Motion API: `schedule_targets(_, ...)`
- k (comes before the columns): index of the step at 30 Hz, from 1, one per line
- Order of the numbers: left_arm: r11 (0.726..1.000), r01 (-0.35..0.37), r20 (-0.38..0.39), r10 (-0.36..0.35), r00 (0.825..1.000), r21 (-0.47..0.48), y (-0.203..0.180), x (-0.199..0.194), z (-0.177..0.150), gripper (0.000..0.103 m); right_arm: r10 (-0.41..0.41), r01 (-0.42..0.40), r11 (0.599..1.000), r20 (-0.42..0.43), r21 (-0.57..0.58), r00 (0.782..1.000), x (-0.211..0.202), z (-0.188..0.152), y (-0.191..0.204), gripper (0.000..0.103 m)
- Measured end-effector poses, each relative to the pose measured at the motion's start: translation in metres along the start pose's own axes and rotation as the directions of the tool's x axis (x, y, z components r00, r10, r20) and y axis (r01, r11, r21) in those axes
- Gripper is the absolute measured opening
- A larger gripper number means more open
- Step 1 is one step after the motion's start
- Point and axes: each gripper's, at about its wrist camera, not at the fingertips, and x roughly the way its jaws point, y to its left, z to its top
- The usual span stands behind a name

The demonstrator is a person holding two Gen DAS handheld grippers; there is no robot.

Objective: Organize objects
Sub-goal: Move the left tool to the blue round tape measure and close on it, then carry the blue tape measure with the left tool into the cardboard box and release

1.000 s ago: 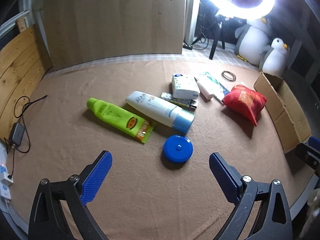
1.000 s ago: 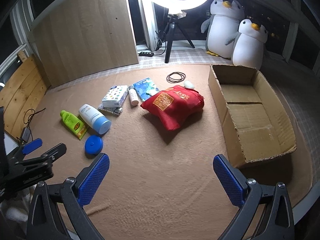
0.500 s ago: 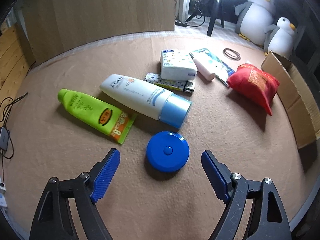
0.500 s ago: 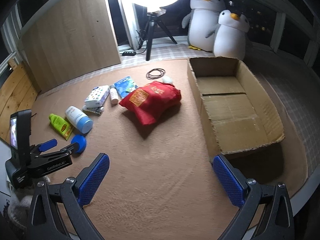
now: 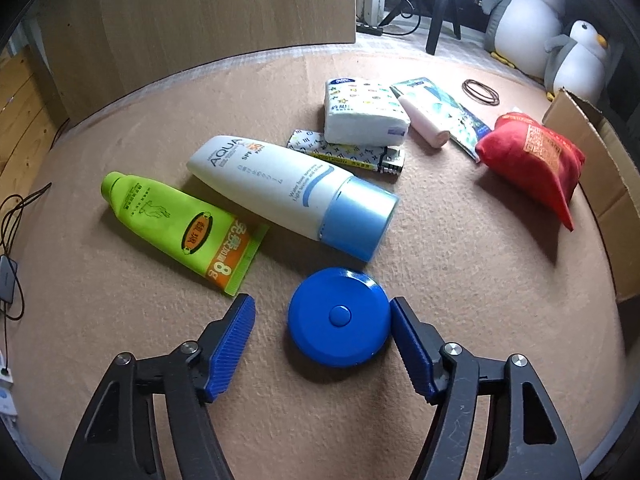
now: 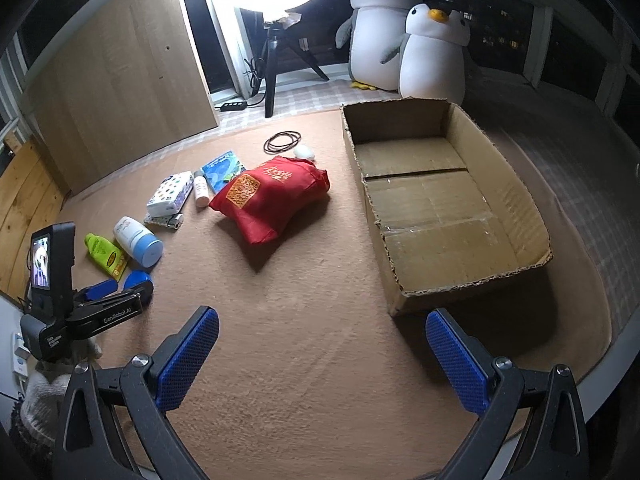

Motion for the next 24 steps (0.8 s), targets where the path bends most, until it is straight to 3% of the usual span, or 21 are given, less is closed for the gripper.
schedule_targets(4,1.000,0.005,0.006,-0.005,1.000,-0.005,0.000,0.001,-0.001,0.070,0.002,-0.002,1.000,-0.003,0.003,1.000,0.001,-0.001,-0.002,0.102)
schedule_targets(11,0.998,0.049,0.017,-0.048,0.999,-0.035,0.003,-0.002,-0.003,0.054,0.003,-0.003,1.000,-0.004,0.004,1.000,0.001,-0.002,-0.004,0.102)
schedule_targets(24,0.995,0.084,0.033,-0.082,0.996,-0.057,0.005,-0.021,-0.002,0.054,0.002,-0.002,1.000,-0.003,0.005,1.000,0.000,-0.007,-0.008,0.103)
